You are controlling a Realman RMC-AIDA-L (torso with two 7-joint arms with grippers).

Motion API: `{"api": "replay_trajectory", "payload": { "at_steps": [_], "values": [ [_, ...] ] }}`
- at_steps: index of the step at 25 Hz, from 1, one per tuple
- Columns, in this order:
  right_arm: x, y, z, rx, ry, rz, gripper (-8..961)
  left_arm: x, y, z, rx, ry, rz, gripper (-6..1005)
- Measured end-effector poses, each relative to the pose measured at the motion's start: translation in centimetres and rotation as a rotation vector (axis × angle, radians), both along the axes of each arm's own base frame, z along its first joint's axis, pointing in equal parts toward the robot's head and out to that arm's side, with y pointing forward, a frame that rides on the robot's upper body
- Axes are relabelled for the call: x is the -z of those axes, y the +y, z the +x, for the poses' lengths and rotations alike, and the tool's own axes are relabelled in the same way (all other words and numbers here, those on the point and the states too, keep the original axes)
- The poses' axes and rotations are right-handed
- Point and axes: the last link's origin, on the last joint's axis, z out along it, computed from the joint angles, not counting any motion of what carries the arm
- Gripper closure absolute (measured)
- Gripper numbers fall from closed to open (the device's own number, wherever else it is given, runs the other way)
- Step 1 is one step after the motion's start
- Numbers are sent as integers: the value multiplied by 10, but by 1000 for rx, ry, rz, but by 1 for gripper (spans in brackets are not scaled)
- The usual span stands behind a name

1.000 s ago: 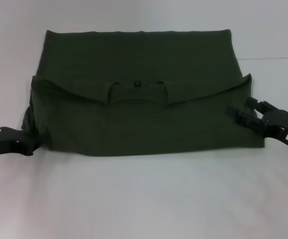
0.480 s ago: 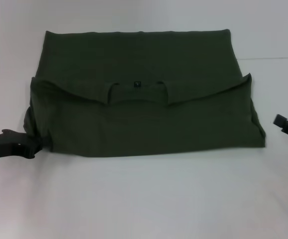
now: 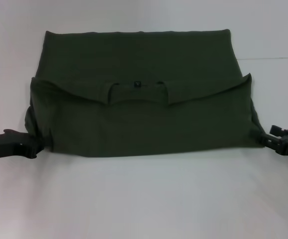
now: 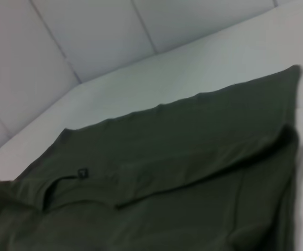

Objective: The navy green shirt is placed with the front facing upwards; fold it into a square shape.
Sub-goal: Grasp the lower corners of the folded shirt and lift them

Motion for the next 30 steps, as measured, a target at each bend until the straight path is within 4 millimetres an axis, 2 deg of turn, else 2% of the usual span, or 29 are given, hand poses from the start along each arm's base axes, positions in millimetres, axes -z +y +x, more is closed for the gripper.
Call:
{"api": "replay_trajectory", "payload": {
  "at_steps": [9, 15, 25, 30],
  "values": [
    [12, 14, -10, -9, -14, -26, 37, 0, 0, 0, 6, 5, 7, 973],
    [21, 19, -13, 7, -37, -60, 103, 0, 1, 0, 8, 3, 9, 973],
    [22, 20, -9, 31, -43, -59, 212, 0, 1, 2, 21, 0, 9, 973],
    [22, 19, -9, 31, -43, -59, 449, 0, 1, 2, 22, -1, 9, 972]
  ]
}}
